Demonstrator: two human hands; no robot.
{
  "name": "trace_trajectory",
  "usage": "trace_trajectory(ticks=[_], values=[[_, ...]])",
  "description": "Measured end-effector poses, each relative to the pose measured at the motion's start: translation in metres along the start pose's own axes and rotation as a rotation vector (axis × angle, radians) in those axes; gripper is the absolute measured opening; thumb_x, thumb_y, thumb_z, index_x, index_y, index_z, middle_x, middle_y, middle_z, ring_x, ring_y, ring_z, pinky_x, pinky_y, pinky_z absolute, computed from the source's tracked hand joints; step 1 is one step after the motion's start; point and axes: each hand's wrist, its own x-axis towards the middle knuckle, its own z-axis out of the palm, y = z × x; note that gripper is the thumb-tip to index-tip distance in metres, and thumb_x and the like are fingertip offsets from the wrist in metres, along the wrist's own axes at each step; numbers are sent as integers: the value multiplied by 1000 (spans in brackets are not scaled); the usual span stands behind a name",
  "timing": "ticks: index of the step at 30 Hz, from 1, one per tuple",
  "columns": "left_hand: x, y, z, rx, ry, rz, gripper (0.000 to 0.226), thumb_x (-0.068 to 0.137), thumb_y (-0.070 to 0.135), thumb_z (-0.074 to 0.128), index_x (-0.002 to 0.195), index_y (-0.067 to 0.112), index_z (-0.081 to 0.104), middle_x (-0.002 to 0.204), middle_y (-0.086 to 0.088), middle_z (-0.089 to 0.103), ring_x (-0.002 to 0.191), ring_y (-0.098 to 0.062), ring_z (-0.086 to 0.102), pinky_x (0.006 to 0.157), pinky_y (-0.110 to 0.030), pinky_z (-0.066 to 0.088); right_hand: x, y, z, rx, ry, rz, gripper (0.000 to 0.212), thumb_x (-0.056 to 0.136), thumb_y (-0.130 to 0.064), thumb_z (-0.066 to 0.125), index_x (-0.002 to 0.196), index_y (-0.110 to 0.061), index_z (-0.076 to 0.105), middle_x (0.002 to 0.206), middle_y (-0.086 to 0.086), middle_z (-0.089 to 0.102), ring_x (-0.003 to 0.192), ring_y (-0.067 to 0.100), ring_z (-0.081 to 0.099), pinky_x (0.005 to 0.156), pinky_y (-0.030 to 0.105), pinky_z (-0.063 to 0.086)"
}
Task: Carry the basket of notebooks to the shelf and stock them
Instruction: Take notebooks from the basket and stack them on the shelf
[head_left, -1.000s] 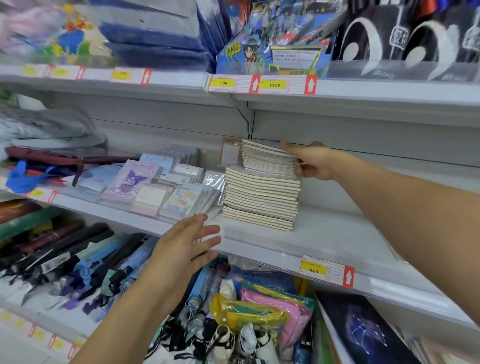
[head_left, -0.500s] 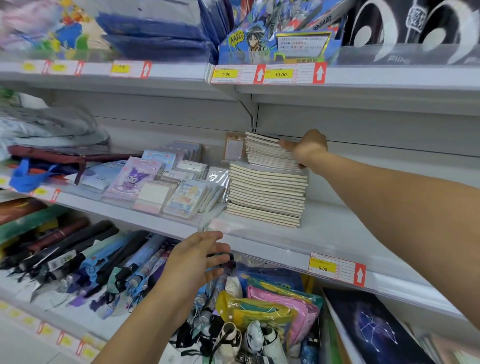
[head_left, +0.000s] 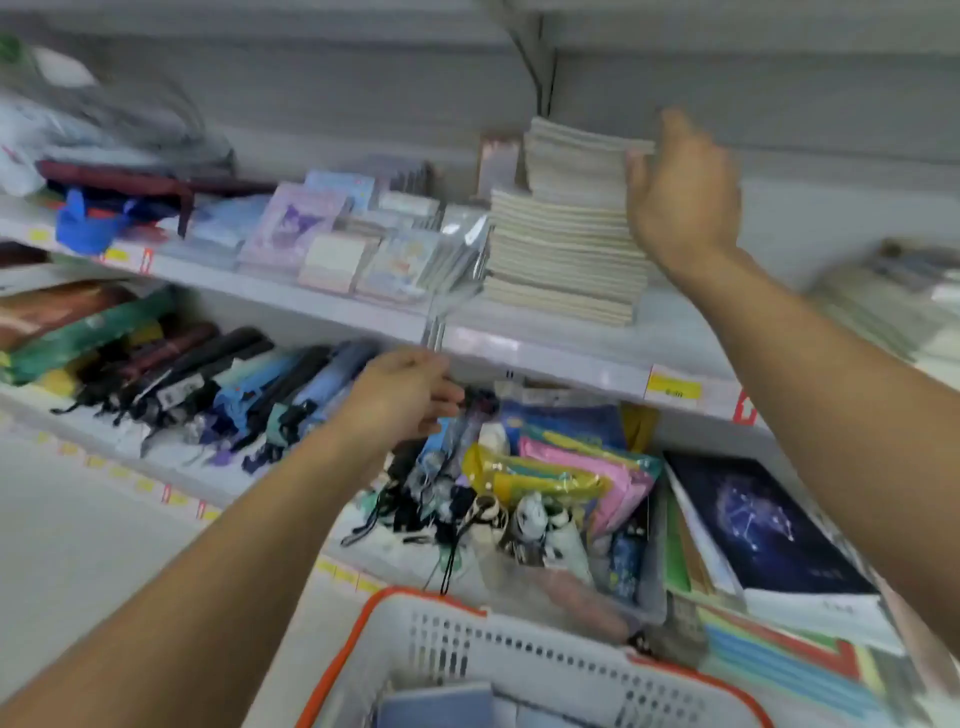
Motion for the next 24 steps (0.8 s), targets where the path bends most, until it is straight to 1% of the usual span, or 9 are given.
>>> trace_trajectory(ticks=[2,3,6,8,11,15,17,20,24], values=[[2,-25,-7,295,-35,11,19,100,29,51,98,12,60,92,-10,70,72,-17,62,67,-29,51,-104,-24,2,330,46,-80,32,98,-41,48,111,-16,62,93,1,68,82,19,62,71,32,43],[1,-39,-10,453,-109,-1,21,99,32,51,97,12,60,94,-10,70,75,-19,63,65,-28,50,-164,-33,13,454,-105,-94,28,95,-40,54,95,-15,66,80,-1,68,71,14,60,65,31,44],[-6,-75,-19,1003,-467,-174,34,99,40,48,108,10,61,104,-9,70,88,-23,68,74,-35,55,-348,-37,61,362,-1072,119,50,90,-50,66,64,-9,54,61,12,61,55,21,57,62,42,49],[-14,-88,-27,1321,-666,-343,42,99,46,44,118,11,58,113,-5,68,93,-21,68,84,-38,56,-446,-28,79,174,-1552,310,53,84,-59,69,83,-7,56,82,15,63,66,21,57,62,40,47],[-17,-97,-37,1378,-738,-450,46,99,49,43,128,15,52,119,-2,65,101,-20,66,88,-39,55,-517,-12,82,-66,-1438,432,113,70,-69,75,148,-5,24,149,18,31,127,35,45,91,45,51],[-21,-92,-41,1219,-673,-289,40,99,45,43,127,18,53,116,-2,65,100,-17,66,94,-42,53,-524,2,90,-96,-1320,663,132,53,-67,86,149,-6,18,153,16,25,139,37,32,104,50,43],[-22,-93,-42,1261,-678,-269,40,100,45,43,126,17,54,116,-3,65,100,-18,65,95,-43,53,-528,17,97,9,-1337,811,125,50,-57,92,145,-7,28,145,15,43,132,33,46,99,48,48],[-20,-97,-44,1344,-709,-300,41,99,46,43,127,18,55,114,-2,65,100,-18,65,92,-41,54,-536,36,101,47,-1259,779,71,52,-51,92,101,-13,59,101,5,67,87,24,66,67,37,55],[-22,-95,-44,1330,-710,-293,43,99,47,44,130,19,53,115,-1,65,100,-19,65,93,-42,53,-540,48,96,42,-1222,706,48,71,-42,86,72,-14,46,69,1,52,57,18,50,44,27,27]])
